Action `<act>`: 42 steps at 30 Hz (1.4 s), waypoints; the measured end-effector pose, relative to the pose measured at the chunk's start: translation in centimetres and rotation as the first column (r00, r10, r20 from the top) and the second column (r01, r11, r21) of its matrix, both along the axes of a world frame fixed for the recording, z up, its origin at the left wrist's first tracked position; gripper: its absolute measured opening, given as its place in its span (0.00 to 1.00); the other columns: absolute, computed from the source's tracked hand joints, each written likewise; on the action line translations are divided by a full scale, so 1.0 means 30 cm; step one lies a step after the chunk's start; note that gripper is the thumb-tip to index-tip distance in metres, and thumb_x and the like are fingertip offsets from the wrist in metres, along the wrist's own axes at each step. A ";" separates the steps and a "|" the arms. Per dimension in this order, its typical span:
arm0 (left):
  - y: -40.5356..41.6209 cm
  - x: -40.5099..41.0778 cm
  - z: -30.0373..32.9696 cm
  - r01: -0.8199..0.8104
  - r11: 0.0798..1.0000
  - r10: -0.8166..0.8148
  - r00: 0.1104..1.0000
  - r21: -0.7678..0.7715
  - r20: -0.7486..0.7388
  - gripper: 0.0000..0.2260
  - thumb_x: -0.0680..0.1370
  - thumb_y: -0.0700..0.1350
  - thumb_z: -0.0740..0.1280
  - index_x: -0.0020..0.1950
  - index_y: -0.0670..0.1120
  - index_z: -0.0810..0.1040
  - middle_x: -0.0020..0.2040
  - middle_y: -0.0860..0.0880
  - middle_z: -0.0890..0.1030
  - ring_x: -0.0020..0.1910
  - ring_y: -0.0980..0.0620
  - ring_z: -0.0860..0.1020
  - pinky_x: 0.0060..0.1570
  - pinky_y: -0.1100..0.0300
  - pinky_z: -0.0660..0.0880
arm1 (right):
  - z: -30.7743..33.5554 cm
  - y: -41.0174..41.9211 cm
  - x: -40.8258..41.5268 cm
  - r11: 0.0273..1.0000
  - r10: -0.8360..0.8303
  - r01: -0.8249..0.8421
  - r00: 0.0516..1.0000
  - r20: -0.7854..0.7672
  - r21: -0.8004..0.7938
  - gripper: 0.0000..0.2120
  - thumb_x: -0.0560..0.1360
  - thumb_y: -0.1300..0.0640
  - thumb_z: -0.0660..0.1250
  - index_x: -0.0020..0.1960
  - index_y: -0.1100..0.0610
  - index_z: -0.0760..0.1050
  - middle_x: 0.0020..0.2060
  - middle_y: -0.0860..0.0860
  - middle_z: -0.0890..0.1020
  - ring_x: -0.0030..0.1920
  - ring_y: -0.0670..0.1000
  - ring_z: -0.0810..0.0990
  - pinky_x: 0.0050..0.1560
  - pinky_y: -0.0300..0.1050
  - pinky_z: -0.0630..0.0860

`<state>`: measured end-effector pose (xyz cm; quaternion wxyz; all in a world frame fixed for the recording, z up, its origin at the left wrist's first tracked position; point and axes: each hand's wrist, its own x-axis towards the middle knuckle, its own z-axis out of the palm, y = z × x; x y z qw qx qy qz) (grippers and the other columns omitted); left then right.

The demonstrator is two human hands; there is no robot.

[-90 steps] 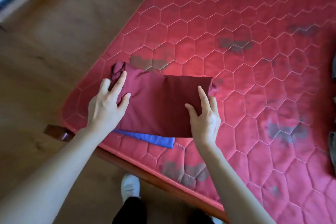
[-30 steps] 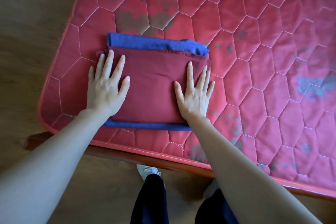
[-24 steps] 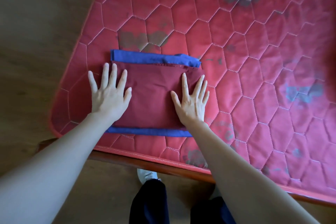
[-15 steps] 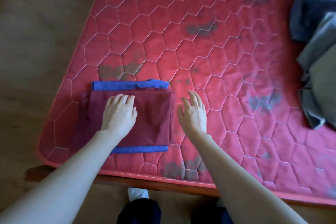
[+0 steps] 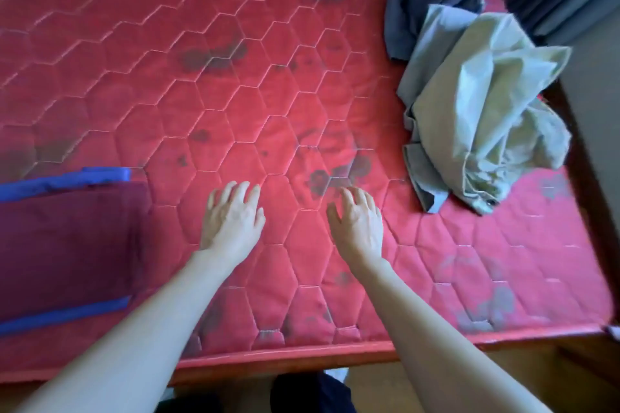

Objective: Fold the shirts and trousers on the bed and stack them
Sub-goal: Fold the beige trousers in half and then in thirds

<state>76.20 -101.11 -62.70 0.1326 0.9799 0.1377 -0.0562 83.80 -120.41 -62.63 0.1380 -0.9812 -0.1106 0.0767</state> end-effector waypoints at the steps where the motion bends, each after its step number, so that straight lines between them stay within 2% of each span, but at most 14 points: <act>1: -0.066 0.046 -0.005 0.012 1.000 -0.012 1.000 -0.010 0.007 0.19 0.79 0.45 0.64 0.69 0.41 0.73 0.67 0.42 0.75 0.69 0.41 0.69 0.68 0.44 0.63 | 0.001 -0.078 0.032 1.000 -0.003 0.003 1.000 -0.002 -0.004 0.17 0.77 0.54 0.62 0.64 0.57 0.74 0.62 0.53 0.76 0.65 0.55 0.71 0.60 0.51 0.68; 4: -0.255 0.179 -0.015 0.067 0.998 -0.067 0.998 -0.017 0.020 0.19 0.78 0.44 0.65 0.68 0.40 0.74 0.65 0.41 0.76 0.67 0.40 0.70 0.67 0.42 0.65 | 0.002 -0.298 0.137 1.000 -0.022 0.022 1.000 0.004 -0.014 0.18 0.77 0.54 0.63 0.65 0.57 0.73 0.63 0.53 0.76 0.65 0.56 0.71 0.61 0.51 0.67; 8: -0.474 0.351 -0.030 0.138 0.990 -0.138 0.990 -0.025 0.028 0.20 0.79 0.46 0.63 0.71 0.42 0.72 0.68 0.43 0.74 0.70 0.42 0.68 0.69 0.45 0.61 | -0.009 -0.526 0.281 0.997 -0.072 0.073 0.996 0.045 -0.030 0.16 0.77 0.54 0.63 0.64 0.57 0.74 0.61 0.53 0.76 0.65 0.55 0.71 0.60 0.50 0.68; 14: -0.738 0.615 -0.058 0.300 0.954 -0.299 0.950 0.009 0.084 0.28 0.80 0.52 0.62 0.78 0.47 0.59 0.77 0.44 0.62 0.76 0.44 0.58 0.72 0.45 0.57 | -0.055 -0.759 0.482 0.995 -0.079 0.089 0.978 0.194 -0.046 0.23 0.74 0.56 0.67 0.68 0.58 0.72 0.71 0.59 0.68 0.74 0.59 0.63 0.69 0.57 0.63; 16: -0.816 0.704 -0.057 0.356 0.934 -0.356 0.927 0.023 0.119 0.31 0.79 0.53 0.63 0.79 0.48 0.57 0.78 0.45 0.59 0.77 0.45 0.56 0.72 0.45 0.58 | -0.073 -0.812 0.546 0.994 -0.096 0.109 0.956 0.276 -0.031 0.23 0.74 0.53 0.68 0.69 0.57 0.73 0.72 0.61 0.67 0.74 0.60 0.64 0.70 0.59 0.63; 18: -0.894 0.791 -0.053 0.391 0.920 -0.389 0.908 0.021 0.154 0.31 0.79 0.55 0.62 0.79 0.49 0.55 0.79 0.45 0.56 0.78 0.45 0.54 0.72 0.44 0.57 | -0.088 -0.860 0.611 0.991 -0.129 0.136 0.941 0.314 0.000 0.27 0.75 0.47 0.68 0.71 0.56 0.70 0.73 0.62 0.65 0.74 0.61 0.62 0.71 0.59 0.62; 22: -1.032 0.954 -0.043 0.442 0.896 -0.441 0.876 0.043 0.194 0.30 0.80 0.58 0.58 0.79 0.50 0.53 0.80 0.45 0.52 0.79 0.46 0.49 0.73 0.43 0.52 | -0.089 -0.960 0.753 0.982 -0.184 0.189 0.934 0.307 0.014 0.34 0.77 0.39 0.60 0.76 0.55 0.61 0.76 0.59 0.59 0.77 0.58 0.56 0.74 0.58 0.56; 26: -1.125 1.095 -0.033 0.535 0.835 -0.551 0.818 0.131 0.167 0.32 0.80 0.59 0.57 0.80 0.52 0.48 0.80 0.46 0.45 0.79 0.47 0.45 0.73 0.43 0.46 | -0.065 -1.075 0.902 0.973 -0.190 0.220 0.931 0.313 -0.064 0.36 0.77 0.36 0.59 0.78 0.53 0.55 0.77 0.58 0.55 0.78 0.56 0.52 0.74 0.59 0.52; 32: -1.216 1.270 -0.002 0.526 0.836 -0.549 0.812 0.160 0.200 0.35 0.78 0.60 0.60 0.80 0.52 0.47 0.80 0.46 0.46 0.79 0.45 0.46 0.74 0.40 0.49 | -0.035 -1.227 1.056 0.965 -0.184 0.221 0.955 0.232 -0.144 0.42 0.74 0.32 0.59 0.79 0.50 0.47 0.78 0.55 0.51 0.78 0.56 0.47 0.75 0.62 0.48; 36: -1.283 1.364 0.016 0.633 0.741 -0.672 0.704 0.224 0.231 0.36 0.77 0.59 0.63 0.80 0.51 0.49 0.80 0.48 0.47 0.79 0.47 0.46 0.75 0.41 0.46 | -0.037 -1.284 1.093 0.974 -0.183 0.206 0.959 0.216 -0.090 0.47 0.70 0.30 0.64 0.79 0.51 0.48 0.78 0.56 0.55 0.78 0.57 0.50 0.74 0.62 0.51; 39: -1.337 1.445 0.034 0.707 0.642 -0.764 0.623 0.297 0.167 0.38 0.77 0.61 0.63 0.80 0.52 0.47 0.80 0.50 0.48 0.79 0.49 0.44 0.75 0.40 0.41 | -0.051 -1.312 1.104 0.982 -0.182 0.187 0.974 0.134 -0.020 0.51 0.67 0.32 0.69 0.79 0.51 0.48 0.77 0.53 0.58 0.77 0.55 0.53 0.74 0.60 0.52; 41: -1.378 1.494 0.046 0.759 0.539 -0.828 0.556 0.365 0.069 0.38 0.77 0.63 0.61 0.80 0.51 0.47 0.80 0.50 0.52 0.79 0.49 0.44 0.74 0.38 0.38 | -0.063 -1.333 1.104 0.979 -0.202 0.200 0.977 0.074 0.033 0.46 0.67 0.38 0.72 0.77 0.52 0.55 0.74 0.51 0.63 0.75 0.54 0.58 0.73 0.60 0.56; 42: -1.397 1.511 0.052 0.781 0.491 -0.849 0.529 0.386 0.009 0.37 0.77 0.64 0.60 0.80 0.50 0.50 0.79 0.51 0.55 0.79 0.49 0.45 0.73 0.37 0.38 | -0.066 -1.346 1.102 0.976 -0.213 0.209 0.975 0.063 0.053 0.40 0.69 0.42 0.73 0.75 0.53 0.61 0.71 0.50 0.67 0.72 0.53 0.63 0.71 0.59 0.59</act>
